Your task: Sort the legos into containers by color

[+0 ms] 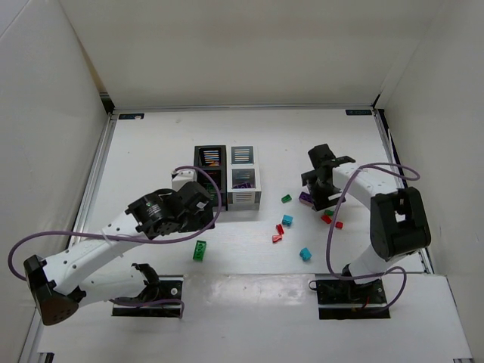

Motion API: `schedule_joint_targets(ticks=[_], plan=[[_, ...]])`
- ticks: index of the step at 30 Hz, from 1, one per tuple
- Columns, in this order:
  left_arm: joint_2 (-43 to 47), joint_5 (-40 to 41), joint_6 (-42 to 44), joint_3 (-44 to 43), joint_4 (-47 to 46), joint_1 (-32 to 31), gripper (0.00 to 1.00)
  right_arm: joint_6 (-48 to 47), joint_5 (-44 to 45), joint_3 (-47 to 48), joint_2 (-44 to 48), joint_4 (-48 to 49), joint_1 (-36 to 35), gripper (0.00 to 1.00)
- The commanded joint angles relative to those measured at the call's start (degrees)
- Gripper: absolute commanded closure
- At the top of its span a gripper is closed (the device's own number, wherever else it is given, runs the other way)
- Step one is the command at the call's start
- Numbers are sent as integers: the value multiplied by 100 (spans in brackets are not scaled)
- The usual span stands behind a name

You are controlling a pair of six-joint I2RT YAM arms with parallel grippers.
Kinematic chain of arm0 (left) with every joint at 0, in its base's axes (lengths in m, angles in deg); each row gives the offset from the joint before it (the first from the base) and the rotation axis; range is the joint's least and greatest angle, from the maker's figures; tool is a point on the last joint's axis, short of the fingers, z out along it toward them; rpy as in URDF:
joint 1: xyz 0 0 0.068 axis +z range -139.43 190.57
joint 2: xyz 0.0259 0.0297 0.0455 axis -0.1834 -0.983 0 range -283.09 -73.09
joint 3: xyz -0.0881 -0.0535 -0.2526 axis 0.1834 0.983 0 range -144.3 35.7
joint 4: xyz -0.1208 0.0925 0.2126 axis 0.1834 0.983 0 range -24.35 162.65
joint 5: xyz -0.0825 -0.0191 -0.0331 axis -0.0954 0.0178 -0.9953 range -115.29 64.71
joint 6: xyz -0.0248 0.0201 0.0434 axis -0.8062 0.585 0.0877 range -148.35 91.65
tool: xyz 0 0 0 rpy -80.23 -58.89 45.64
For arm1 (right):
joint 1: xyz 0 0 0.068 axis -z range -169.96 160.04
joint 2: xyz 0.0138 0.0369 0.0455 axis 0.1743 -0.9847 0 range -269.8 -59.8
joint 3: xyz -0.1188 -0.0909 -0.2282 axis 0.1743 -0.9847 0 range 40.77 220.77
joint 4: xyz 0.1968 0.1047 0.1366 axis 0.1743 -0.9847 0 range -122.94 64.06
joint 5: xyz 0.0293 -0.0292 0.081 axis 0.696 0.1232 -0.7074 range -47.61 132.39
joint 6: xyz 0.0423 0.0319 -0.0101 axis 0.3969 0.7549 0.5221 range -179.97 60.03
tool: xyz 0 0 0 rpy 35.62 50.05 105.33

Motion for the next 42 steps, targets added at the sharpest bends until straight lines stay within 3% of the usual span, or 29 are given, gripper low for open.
schedule_joint_targets(ticks=[1,18,32,38,42], plan=[[196,-37,36,-65,40,26,0,262,235,187,-187,-146,-13,10],[477,-90,88,14,251,96,0,737,183,65,-698,-85,-48,12],[671,-29,-43,84,426,96,0,825,244,162,-961,2,-171,41],[706,6,-70,58,479,105,0,772,270,144,-953,-23,-197,47],[741,-2,-131,110,514,105,0,641,270,135,-944,29,-189,64]])
